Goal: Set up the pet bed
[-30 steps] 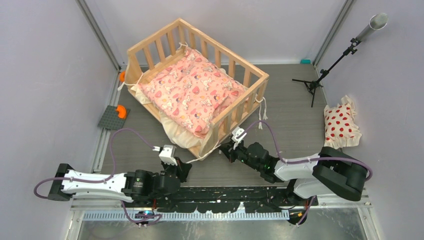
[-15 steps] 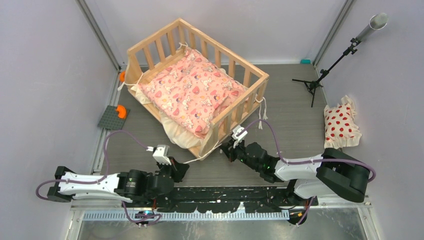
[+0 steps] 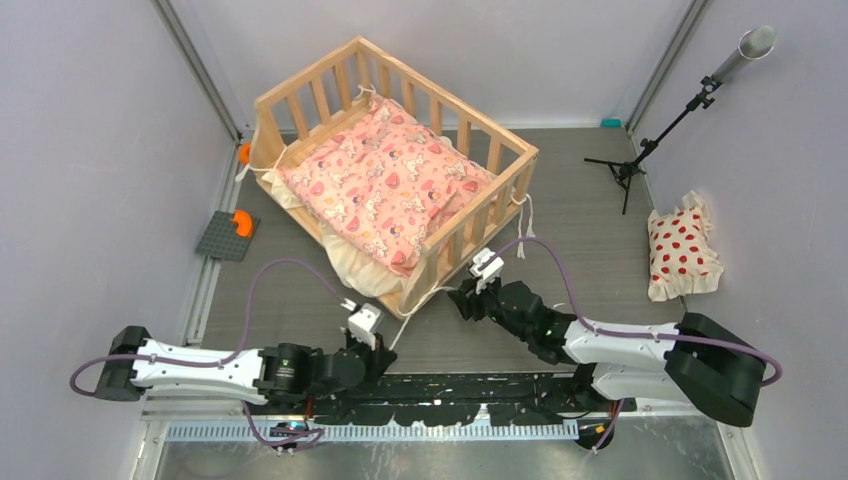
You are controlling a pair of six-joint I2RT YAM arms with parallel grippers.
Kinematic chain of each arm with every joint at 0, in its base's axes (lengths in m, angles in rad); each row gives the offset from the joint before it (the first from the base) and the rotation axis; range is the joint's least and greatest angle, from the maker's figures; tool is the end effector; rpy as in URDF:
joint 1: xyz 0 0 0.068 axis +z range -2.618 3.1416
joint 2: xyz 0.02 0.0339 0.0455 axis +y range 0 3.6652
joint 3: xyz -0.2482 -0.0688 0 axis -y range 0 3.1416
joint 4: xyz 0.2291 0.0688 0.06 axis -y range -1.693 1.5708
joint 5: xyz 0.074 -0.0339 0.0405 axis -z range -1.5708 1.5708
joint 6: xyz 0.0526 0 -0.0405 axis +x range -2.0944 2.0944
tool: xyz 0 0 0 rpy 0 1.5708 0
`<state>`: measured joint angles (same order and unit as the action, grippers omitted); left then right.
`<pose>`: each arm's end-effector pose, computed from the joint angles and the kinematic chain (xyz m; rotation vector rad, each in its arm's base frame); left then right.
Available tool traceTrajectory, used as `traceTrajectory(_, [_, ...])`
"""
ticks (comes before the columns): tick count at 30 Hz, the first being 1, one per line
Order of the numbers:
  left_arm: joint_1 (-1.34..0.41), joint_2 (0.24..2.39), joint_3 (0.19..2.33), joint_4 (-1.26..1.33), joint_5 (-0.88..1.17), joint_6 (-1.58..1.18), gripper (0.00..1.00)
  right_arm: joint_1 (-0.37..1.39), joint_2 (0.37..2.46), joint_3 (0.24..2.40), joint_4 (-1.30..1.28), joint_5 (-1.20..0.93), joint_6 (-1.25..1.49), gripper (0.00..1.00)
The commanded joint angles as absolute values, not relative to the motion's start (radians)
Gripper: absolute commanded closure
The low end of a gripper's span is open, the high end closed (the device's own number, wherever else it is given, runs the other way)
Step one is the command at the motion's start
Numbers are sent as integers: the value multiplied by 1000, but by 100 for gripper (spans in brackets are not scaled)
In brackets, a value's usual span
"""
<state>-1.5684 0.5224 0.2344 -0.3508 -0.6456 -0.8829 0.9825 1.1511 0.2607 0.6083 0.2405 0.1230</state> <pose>0.0320 -0.1347 0.1606 0.3788 2.1291 -0.7679 0.1379 0.1842 0.1650 -0.6256 1.7731 0.5461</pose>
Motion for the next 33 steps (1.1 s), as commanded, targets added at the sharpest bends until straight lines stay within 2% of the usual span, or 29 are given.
traceTrajectory(1, [-1565,665,265,-155,-505,-789,92,983,1045,320,454,211,101,49])
traceTrajectory(3, [-1565,722,282,-115,-487,-776,82,983,978,336,363,217,124,47])
traceTrajectory(6, [-1565,765,307,-98,-494,-771,71,983,881,374,174,358,284,45])
traceTrajectory(7, [-1565,766,311,-98,-500,-769,59,983,851,393,94,441,343,45])
traceTrajectory(9, [-1566,748,313,-111,-521,-772,48,981,809,438,-76,545,465,45])
traceTrajectory(12, [-1565,684,314,-157,-561,-784,37,953,803,555,-382,672,674,41])
traceTrajectory(14, [-1566,642,323,-204,-583,-791,35,868,846,641,-545,647,762,36])
traceTrajectory(18, [-1566,589,370,-310,-623,-799,35,625,911,719,-665,618,813,33])
traceTrajectory(25, [-1566,592,457,-406,-627,-797,34,134,927,817,-690,757,794,22])
traceTrajectory(29, [-1565,599,488,-435,-616,-792,34,-52,955,837,-686,893,768,18])
traceTrajectory(33, [-1565,604,530,-492,-607,-783,33,-177,1051,859,-631,931,640,17])
